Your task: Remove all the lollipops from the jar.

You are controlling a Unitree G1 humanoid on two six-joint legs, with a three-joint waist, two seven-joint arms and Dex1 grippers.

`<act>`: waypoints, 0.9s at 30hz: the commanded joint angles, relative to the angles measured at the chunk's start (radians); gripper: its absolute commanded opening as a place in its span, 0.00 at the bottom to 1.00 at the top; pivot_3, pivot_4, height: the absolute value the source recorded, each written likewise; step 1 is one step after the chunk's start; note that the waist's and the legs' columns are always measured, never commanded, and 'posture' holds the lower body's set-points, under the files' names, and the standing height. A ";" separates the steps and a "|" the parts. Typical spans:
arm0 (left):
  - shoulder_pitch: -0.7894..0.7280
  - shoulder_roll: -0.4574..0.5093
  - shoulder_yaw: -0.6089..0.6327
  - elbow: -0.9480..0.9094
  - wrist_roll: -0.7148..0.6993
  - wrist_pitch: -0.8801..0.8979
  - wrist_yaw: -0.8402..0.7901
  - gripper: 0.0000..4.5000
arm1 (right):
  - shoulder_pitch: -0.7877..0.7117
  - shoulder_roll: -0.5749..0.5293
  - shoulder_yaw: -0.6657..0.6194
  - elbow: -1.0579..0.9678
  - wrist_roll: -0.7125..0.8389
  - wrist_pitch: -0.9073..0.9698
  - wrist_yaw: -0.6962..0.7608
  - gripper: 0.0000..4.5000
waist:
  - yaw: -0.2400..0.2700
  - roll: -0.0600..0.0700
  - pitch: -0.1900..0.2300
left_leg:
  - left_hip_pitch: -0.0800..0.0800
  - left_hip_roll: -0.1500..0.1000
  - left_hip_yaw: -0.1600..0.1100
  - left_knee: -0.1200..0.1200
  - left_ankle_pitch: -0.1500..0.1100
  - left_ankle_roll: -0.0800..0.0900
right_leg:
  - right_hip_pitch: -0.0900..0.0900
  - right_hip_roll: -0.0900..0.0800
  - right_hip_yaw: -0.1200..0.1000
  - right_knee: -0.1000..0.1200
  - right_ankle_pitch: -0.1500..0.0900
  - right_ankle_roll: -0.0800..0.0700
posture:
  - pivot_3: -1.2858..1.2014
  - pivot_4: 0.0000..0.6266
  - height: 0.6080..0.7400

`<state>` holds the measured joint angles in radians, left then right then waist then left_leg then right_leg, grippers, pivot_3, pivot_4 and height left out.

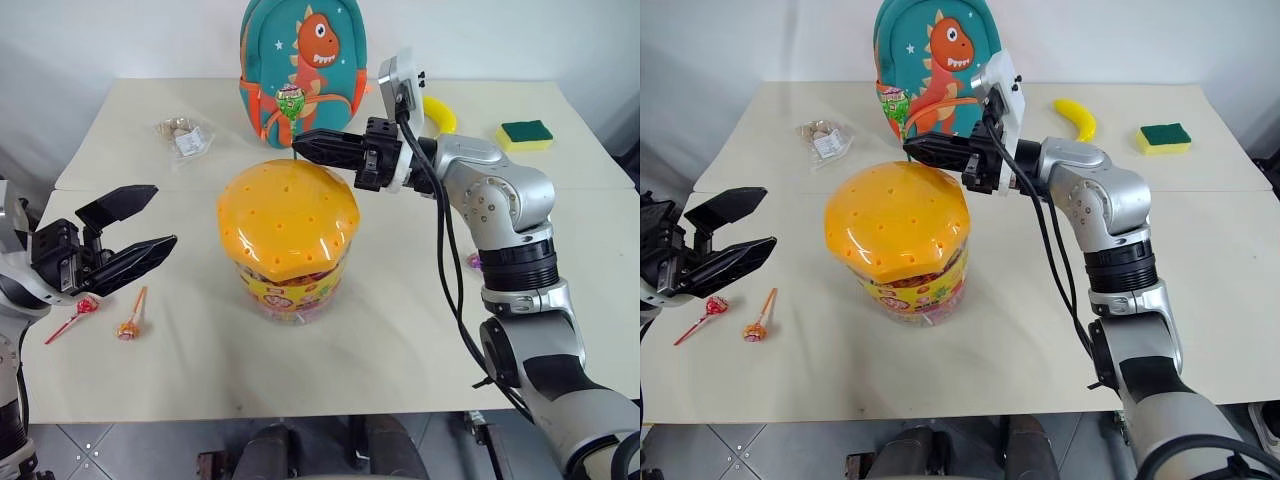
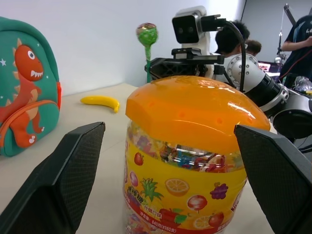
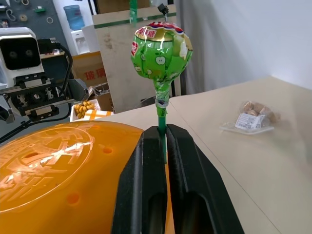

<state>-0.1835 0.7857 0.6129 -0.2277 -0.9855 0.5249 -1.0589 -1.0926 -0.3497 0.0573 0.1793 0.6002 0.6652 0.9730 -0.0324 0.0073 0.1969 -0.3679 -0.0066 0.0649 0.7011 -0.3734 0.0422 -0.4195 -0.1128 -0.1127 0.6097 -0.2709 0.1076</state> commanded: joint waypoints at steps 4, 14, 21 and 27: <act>0.004 -0.003 0.027 -0.032 -0.022 -0.023 0.009 1.00 | -0.049 -0.045 -0.005 0.018 0.000 0.028 0.083 0.06 | 0.001 0.000 0.000 | 0.000 0.000 0.000 0.000 0.000 0.000 | 0.000 0.000 0.000 0.000 0.000 0.000 | 0.52 0.24 1.00; -0.008 -0.010 0.011 -0.021 -0.016 -0.029 0.015 1.00 | -0.042 0.006 0.012 -0.006 -0.023 0.004 0.085 0.30 | -0.001 0.000 0.000 | 0.000 0.000 0.000 0.000 0.000 0.000 | 0.000 0.000 0.000 0.000 0.000 0.000 | 0.52 0.24 1.00; -0.018 -0.014 0.000 -0.016 -0.012 -0.036 0.021 1.00 | -0.050 0.031 0.003 0.009 -0.038 -0.006 0.057 0.18 | -0.002 0.000 0.000 | 0.000 0.000 0.000 0.000 0.000 0.000 | 0.000 0.000 0.000 0.001 0.000 0.000 | 0.52 0.24 1.00; -0.037 -0.016 -0.016 -0.020 -0.015 -0.032 0.017 1.00 | -0.054 0.010 -0.071 0.020 -0.011 -0.065 0.084 0.01 | -0.001 0.000 0.000 | -0.001 0.000 0.000 0.000 0.000 0.000 | -0.002 0.000 0.000 0.001 0.000 0.000 | 0.52 0.24 1.00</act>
<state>-0.2104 0.7647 0.5864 -0.2256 -0.9872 0.5106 -1.0386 -1.1245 -0.3260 0.0412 0.2183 0.5598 0.6417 1.0346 -0.0337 0.0073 0.1969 -0.3691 -0.0067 0.0654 0.7009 -0.3733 0.0421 -0.4214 -0.1124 -0.1131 0.6107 -0.2709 0.1075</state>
